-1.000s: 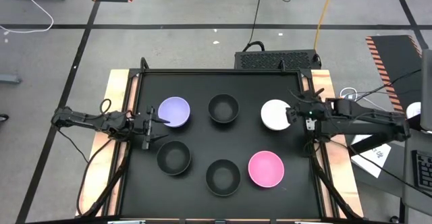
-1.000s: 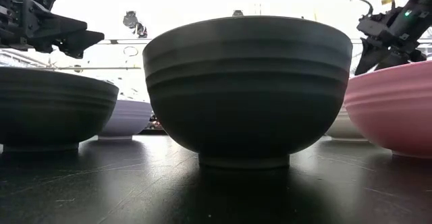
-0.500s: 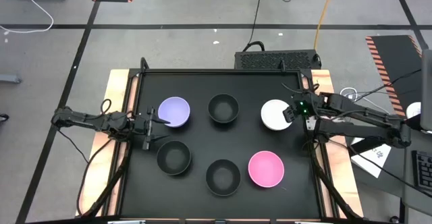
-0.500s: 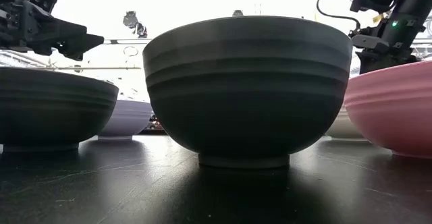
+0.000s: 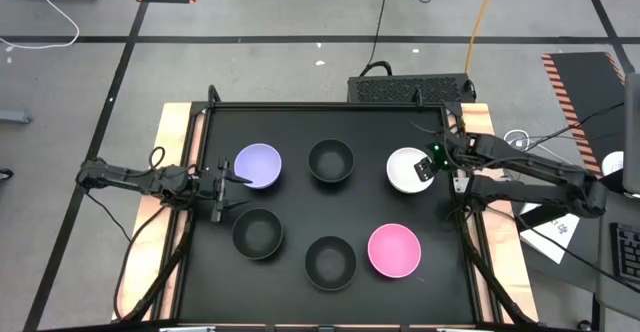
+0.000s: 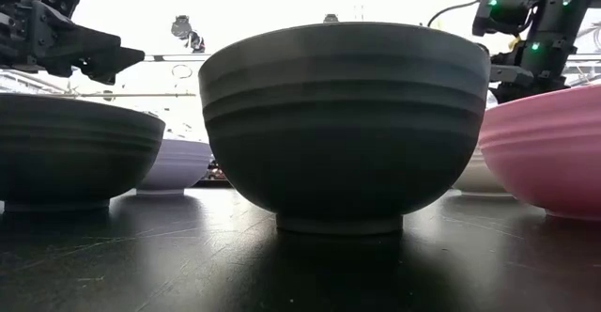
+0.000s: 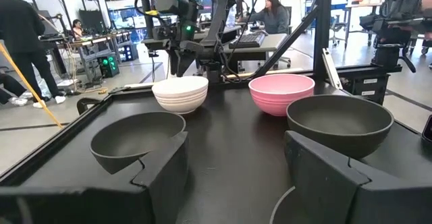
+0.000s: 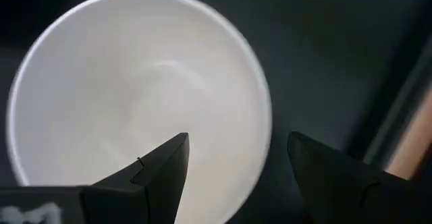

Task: Nest bowls inside each other
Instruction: Stack the white bowl on top of the black bowl

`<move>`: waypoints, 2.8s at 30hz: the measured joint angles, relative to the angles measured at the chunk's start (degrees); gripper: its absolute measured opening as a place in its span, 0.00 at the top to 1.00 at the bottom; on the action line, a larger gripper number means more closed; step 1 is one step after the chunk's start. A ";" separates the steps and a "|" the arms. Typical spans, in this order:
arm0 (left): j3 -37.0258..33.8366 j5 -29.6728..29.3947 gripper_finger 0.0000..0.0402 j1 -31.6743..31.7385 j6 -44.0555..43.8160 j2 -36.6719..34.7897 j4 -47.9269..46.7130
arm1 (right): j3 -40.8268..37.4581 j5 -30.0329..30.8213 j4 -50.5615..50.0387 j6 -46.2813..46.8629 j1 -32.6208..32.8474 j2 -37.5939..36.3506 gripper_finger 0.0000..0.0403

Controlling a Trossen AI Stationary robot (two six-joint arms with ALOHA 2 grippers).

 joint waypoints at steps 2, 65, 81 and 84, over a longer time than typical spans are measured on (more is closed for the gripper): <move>0.00 -0.02 0.39 0.00 -0.02 0.00 0.02 | 0.00 -0.05 0.11 0.02 0.00 0.72 0.40; -0.01 4.40 0.39 0.00 -0.02 0.00 -1.40 | 2.13 -10.08 14.72 -9.46 -4.43 14.12 1.00; 0.00 4.38 0.39 0.00 -0.35 0.00 -1.38 | 15.86 -17.97 14.86 -14.88 -1.62 13.93 1.00; 0.00 4.38 0.39 0.02 -0.35 0.00 -1.26 | 18.99 -19.88 16.02 -16.65 0.49 13.93 1.00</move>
